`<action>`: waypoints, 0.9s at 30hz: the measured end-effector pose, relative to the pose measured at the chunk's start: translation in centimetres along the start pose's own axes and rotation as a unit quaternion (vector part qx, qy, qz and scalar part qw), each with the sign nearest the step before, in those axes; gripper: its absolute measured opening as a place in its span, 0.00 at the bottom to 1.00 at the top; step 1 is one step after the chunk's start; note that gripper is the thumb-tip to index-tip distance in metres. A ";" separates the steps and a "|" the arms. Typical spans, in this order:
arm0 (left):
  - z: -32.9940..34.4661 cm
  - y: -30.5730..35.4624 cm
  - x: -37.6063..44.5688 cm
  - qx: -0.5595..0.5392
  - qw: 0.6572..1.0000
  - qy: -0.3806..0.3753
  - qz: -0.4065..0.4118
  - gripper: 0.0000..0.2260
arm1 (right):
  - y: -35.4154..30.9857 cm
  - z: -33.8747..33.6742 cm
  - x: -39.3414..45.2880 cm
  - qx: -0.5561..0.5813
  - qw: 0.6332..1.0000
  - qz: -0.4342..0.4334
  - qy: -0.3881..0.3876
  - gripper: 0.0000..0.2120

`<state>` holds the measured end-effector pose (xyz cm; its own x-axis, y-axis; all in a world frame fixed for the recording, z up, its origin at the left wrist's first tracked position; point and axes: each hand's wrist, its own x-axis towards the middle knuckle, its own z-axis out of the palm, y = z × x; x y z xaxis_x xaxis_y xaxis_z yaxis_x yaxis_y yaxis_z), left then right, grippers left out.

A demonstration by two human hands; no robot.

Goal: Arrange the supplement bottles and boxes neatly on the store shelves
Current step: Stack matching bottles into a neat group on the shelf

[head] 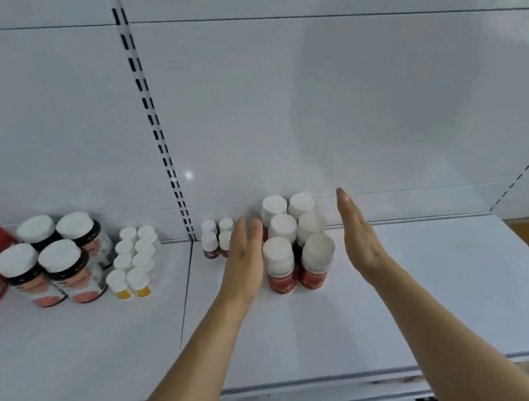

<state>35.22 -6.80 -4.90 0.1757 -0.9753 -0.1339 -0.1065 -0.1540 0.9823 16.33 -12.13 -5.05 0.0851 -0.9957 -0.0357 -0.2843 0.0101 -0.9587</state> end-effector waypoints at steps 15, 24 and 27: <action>4.5 -2.9 3.9 -0.170 0.984 0.026 -0.042 0.32 | 2.2 3.2 1.9 0.220 0.970 0.018 -0.102 0.28; 4.2 -2.8 4.2 -0.183 0.983 0.000 -0.010 0.22 | 2.2 3.5 1.9 0.255 0.961 0.011 -0.104 0.29; 3.9 -2.2 3.8 -0.217 0.976 -0.016 -0.008 0.21 | 2.6 3.7 1.7 0.254 0.962 0.013 -0.105 0.28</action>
<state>32.32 -10.77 -8.11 0.1417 -0.9791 -0.1459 0.3209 -0.0939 0.9424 19.29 -13.41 -8.63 0.2899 -0.9547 -0.0664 0.2089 0.1309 -0.9692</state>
